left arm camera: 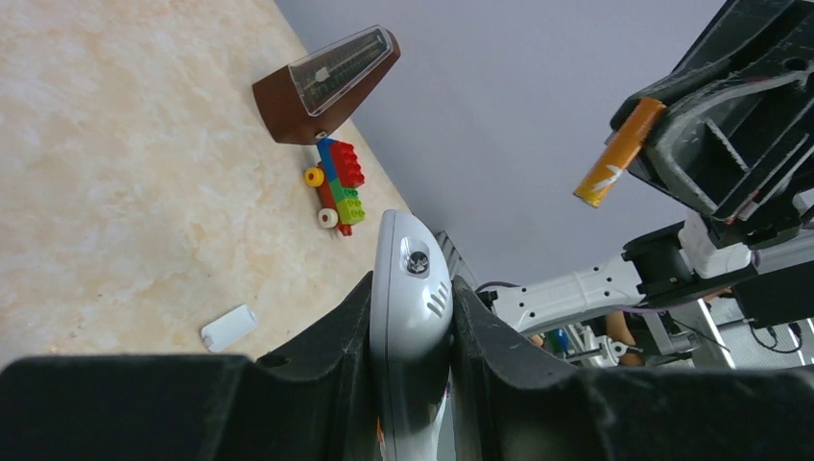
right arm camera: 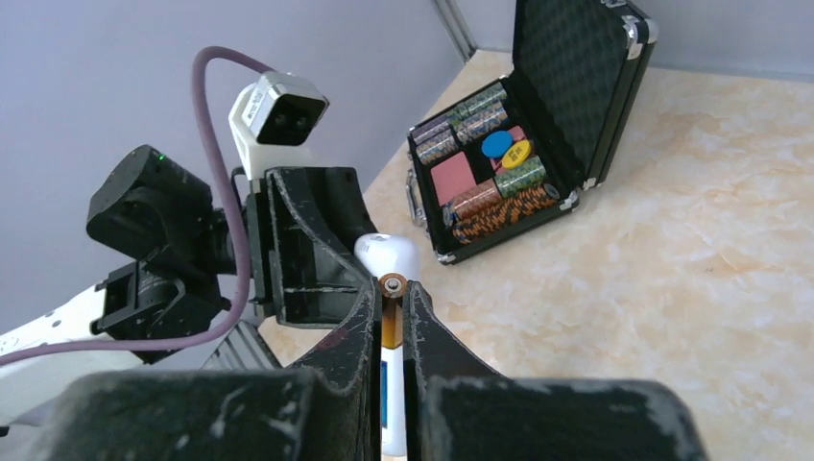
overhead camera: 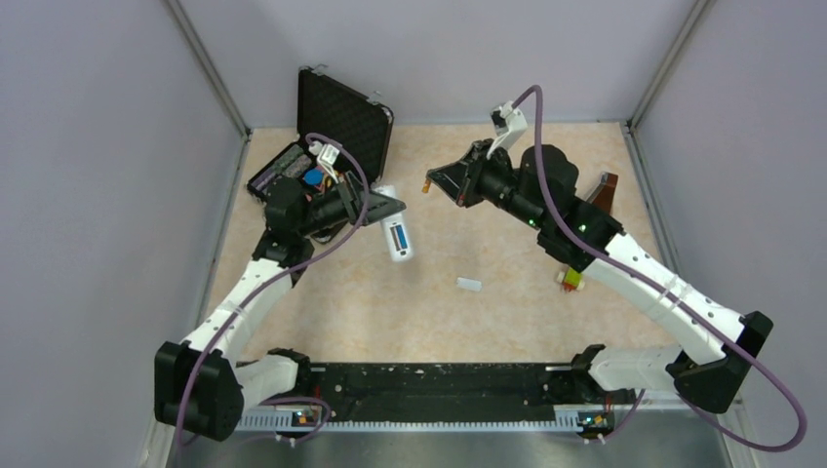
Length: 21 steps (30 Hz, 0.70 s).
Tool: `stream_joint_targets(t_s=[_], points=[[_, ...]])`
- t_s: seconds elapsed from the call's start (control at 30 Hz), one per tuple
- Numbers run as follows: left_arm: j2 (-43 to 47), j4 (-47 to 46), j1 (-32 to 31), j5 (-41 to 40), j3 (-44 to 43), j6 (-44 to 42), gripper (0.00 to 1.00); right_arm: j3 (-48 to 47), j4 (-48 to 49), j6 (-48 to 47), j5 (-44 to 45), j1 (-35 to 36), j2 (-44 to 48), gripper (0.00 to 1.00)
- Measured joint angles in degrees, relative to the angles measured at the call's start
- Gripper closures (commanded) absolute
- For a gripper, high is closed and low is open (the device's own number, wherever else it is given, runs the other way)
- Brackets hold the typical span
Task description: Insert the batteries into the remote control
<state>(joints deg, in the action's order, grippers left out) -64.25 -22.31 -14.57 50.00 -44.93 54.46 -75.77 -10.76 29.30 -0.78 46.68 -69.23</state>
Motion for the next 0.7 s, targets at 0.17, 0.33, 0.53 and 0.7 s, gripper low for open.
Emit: stream_joint_targets(t_s=[0.17,0.33,0.53,0.7], points=[[0.31,-1.36,-0.5,-4.26,0.0,1.84,1.0,-0.09,0.22,0.96,2.14,0.04,-0.07,1.0],[2.82,-1.66,-1.7,-16.11,0.59,2.45,1.0,-0.15,0.22,6.4,6.49,0.04,-0.15,1.0],[4.96,-6.27,-6.91,-35.19,3.63,3.8,1.0,-4.42,-6.88,23.47,15.58,-0.26,-1.79,1.0],[0.92,-18.47,-13.2,-49.86,8.07,3.89,1.0,-4.61,-10.58,37.66,20.76,-1.05,-1.79,1.0]])
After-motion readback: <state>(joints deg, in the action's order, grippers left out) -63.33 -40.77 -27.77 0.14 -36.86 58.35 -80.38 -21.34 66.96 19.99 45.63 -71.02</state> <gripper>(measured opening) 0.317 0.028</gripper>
